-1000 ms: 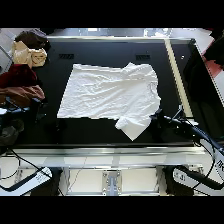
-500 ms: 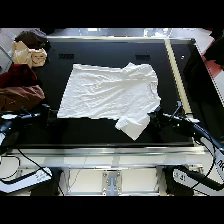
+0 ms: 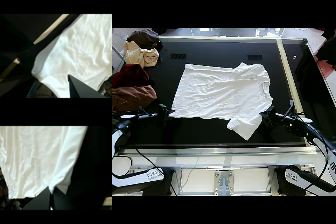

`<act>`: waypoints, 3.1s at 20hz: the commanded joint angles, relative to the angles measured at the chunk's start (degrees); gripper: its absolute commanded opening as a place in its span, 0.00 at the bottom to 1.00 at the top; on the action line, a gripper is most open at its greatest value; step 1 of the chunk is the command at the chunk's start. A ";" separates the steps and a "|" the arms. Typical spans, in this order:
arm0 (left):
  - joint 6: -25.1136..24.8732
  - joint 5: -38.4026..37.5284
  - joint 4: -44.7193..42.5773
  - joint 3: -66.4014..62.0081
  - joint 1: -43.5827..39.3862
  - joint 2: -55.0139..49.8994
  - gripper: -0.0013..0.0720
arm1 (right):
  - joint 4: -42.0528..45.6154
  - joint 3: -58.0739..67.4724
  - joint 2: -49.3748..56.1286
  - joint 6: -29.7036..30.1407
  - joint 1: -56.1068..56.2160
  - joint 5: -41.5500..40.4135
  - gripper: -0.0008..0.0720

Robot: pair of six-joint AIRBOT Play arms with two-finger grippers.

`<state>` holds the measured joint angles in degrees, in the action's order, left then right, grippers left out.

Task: Fold the shirts.

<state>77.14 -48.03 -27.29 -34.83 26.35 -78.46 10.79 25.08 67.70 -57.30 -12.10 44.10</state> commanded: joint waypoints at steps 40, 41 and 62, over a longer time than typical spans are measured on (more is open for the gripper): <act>-1.64 2.73 -43.98 -52.54 -19.78 -16.90 0.03 | 44.06 65.90 25.53 -13.20 8.41 6.97 0.02; -1.46 3.61 -44.26 -54.69 -20.24 -19.76 0.03 | 44.06 66.38 28.28 -14.29 8.76 3.34 0.02; 0.24 -17.22 -57.13 -51.12 -23.52 -17.22 0.03 | 73.88 68.37 27.41 -20.28 13.42 29.49 0.02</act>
<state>76.66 -63.55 -83.55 -91.18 3.01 -97.54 81.17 95.77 95.68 -76.99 1.08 69.06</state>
